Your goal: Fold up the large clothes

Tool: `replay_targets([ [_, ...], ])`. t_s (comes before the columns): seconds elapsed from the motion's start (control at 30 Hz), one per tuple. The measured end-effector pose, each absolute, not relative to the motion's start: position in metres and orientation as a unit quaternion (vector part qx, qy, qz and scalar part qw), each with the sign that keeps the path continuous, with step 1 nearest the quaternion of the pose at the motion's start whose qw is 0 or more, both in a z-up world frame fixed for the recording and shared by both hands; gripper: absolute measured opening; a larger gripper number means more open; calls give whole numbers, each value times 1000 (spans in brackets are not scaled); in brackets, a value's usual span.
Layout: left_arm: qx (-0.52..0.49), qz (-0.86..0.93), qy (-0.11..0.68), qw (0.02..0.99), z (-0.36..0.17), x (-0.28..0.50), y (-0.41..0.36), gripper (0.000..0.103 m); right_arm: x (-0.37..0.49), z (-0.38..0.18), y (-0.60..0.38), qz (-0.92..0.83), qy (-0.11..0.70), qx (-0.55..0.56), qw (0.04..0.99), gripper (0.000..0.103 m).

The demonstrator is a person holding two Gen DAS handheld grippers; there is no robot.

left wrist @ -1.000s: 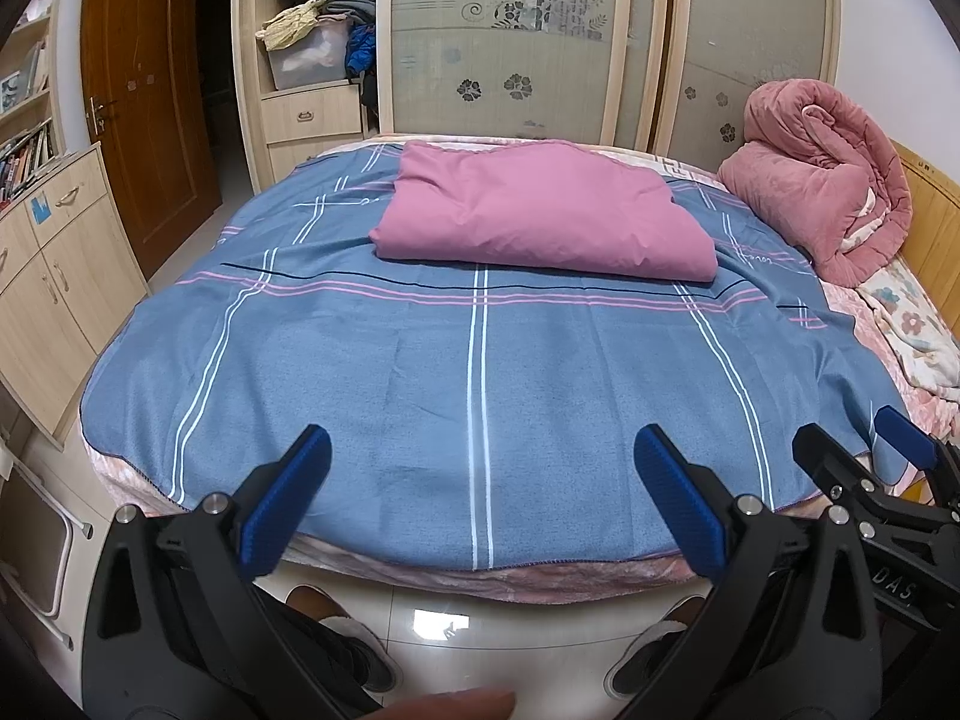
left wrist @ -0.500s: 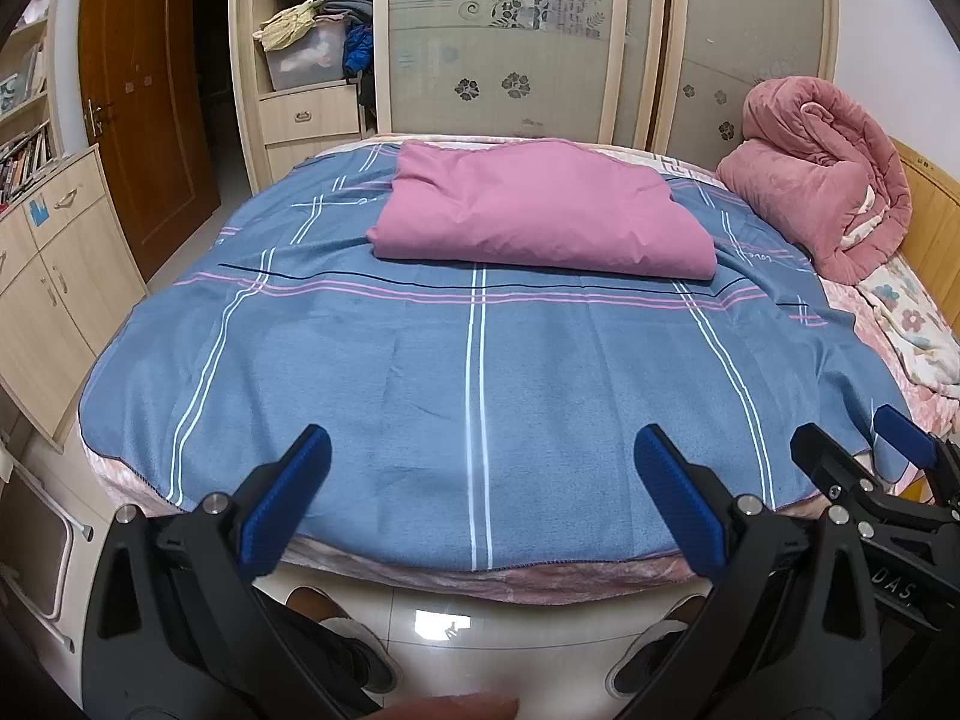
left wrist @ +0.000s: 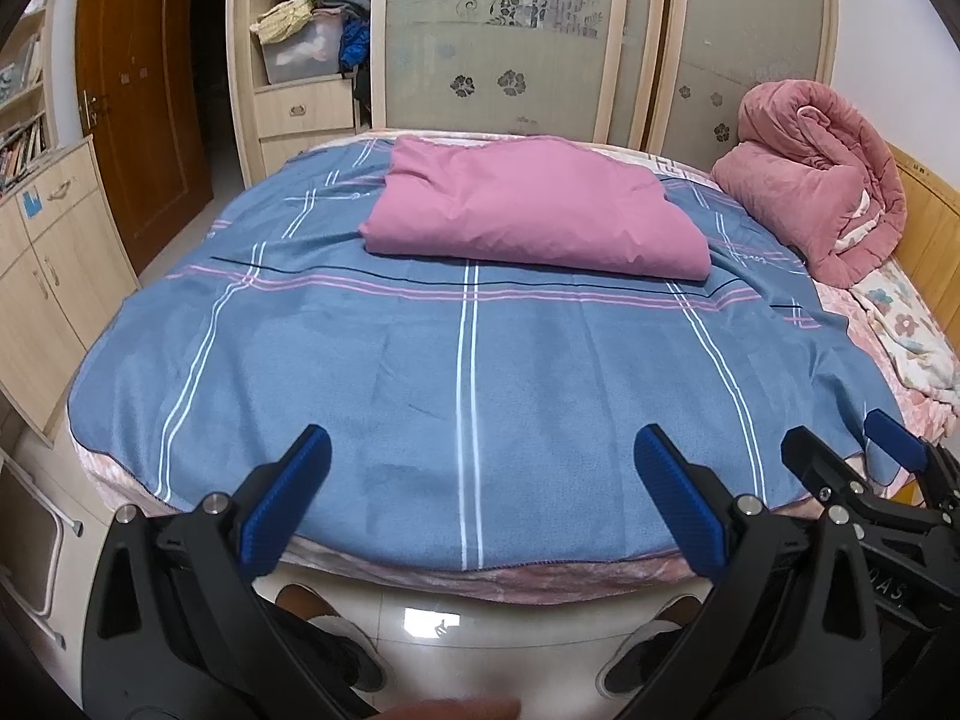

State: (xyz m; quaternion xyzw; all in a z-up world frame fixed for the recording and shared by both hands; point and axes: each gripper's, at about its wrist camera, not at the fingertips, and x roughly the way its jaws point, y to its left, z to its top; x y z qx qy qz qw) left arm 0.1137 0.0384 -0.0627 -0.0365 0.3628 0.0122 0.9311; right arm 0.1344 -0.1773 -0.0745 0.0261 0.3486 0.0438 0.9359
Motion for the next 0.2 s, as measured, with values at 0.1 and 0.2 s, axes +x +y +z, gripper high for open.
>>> replay_targets([
  [0.1, -36, 18, 362, 931, -63, 114, 39, 101, 134, -75, -177, 43, 349, 26, 936, 102],
  [0.2, -33, 17, 361, 932, -63, 114, 39, 101, 135, -75, -177, 43, 349, 26, 936, 102],
])
